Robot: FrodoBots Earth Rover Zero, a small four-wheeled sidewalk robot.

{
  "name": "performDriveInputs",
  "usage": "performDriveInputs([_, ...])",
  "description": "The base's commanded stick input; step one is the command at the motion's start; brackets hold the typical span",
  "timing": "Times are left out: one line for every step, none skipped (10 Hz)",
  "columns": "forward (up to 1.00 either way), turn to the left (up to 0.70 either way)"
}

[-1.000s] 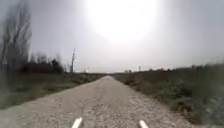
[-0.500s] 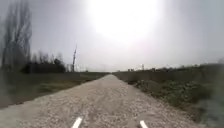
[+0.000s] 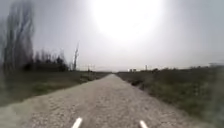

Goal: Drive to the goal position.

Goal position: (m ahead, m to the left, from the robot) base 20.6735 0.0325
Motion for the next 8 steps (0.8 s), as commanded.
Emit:
performDriveInputs([0.85,0.00])
performDriveInputs([0.85,0.02])
performDriveInputs([0.85,0.05])
performDriveInputs([0.85,0.02])
performDriveInputs([0.85,0.00])
performDriveInputs([0.85,0.00])
performDriveInputs([0.85,0.00])
performDriveInputs([0.85,0.00])
